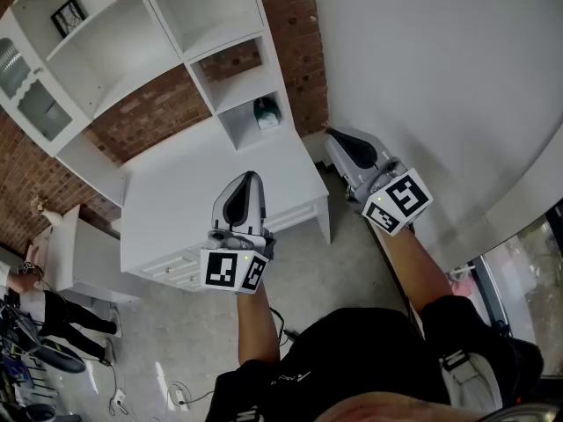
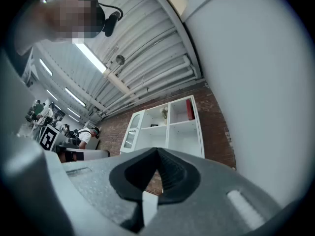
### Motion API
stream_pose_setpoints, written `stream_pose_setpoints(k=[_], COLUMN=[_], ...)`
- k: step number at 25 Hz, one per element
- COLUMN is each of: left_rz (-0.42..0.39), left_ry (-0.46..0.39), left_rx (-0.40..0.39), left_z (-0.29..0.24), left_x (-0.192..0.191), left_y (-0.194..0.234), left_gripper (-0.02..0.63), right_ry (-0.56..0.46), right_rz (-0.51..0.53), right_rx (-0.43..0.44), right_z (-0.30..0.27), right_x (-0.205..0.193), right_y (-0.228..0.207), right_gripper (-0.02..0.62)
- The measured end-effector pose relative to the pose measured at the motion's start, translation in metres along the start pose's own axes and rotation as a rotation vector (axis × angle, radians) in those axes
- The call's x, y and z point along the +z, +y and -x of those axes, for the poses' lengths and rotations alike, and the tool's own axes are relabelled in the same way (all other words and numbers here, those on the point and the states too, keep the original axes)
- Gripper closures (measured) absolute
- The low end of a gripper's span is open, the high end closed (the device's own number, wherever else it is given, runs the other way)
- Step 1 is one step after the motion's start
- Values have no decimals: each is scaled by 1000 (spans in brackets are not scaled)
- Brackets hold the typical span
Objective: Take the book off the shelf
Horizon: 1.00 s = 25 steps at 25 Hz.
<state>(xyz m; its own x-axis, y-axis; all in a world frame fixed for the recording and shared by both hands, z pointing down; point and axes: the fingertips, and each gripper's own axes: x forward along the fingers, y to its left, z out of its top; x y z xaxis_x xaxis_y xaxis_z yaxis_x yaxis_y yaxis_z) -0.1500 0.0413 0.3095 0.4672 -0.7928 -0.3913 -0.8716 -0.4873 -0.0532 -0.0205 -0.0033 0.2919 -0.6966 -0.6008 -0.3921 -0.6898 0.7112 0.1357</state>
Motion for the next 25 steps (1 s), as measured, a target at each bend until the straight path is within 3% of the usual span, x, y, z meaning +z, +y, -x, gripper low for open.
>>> stream_pose_setpoints(k=[15, 20, 25], left_rz=[56, 20, -5], left_ry=[-2, -45, -81], left_rx=[3, 8, 10], left_z=[15, -22, -92], left_x=[-7, 15, 34], left_y=[67, 90, 118], left_gripper=[607, 607, 607], right_ry=[52, 35, -15], right_rz=[10, 27, 55], right_rx=[-52, -38, -15], right_z=[-41, -65, -111], right_x=[-28, -29, -15], right_y=[25, 10, -37], right_gripper=[594, 594, 594])
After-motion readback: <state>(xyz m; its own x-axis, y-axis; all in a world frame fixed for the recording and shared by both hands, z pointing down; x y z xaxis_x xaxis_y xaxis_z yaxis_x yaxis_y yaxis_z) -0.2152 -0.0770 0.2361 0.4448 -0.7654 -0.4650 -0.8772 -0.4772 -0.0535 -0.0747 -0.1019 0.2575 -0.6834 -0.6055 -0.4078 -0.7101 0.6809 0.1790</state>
